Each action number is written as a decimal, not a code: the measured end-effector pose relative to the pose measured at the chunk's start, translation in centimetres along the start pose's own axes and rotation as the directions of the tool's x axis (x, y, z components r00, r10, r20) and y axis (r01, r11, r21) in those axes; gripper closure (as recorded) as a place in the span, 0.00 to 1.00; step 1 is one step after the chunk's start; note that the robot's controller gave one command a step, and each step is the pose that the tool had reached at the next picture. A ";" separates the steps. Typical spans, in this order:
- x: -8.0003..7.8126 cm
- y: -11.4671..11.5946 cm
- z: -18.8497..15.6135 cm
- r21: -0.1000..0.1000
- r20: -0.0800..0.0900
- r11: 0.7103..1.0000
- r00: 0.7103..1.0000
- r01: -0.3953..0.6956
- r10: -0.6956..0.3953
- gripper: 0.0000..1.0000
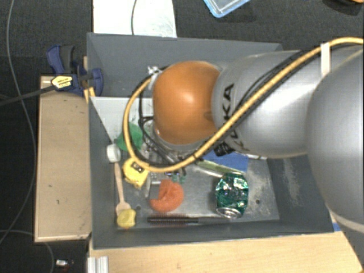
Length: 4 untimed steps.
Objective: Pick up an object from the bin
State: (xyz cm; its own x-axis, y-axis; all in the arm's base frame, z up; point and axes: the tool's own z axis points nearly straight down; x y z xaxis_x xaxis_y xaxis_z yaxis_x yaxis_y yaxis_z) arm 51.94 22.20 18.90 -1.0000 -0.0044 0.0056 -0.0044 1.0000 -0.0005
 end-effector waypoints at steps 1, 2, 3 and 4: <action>-0.2 -0.1 -0.4 -0.002 0.008 1.000 1.000 -0.006 0.006 0.00; 2.2 -5.1 5.8 -0.004 0.011 1.000 1.000 0.007 -0.006 0.00; 0.3 -9.3 12.2 -0.007 0.018 1.000 0.999 0.026 -0.026 0.00; 2.8 -11.1 11.6 -0.005 0.009 0.982 0.982 -0.191 0.191 1.00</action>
Offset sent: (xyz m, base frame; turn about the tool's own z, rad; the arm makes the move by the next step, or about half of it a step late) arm -0.0305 -0.0676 -0.0794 -0.0060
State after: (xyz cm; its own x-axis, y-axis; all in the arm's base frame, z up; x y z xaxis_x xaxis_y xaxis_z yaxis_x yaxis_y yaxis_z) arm 49.17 11.04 7.36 -0.9825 0.1863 -0.0039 0.1863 0.9825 0.0038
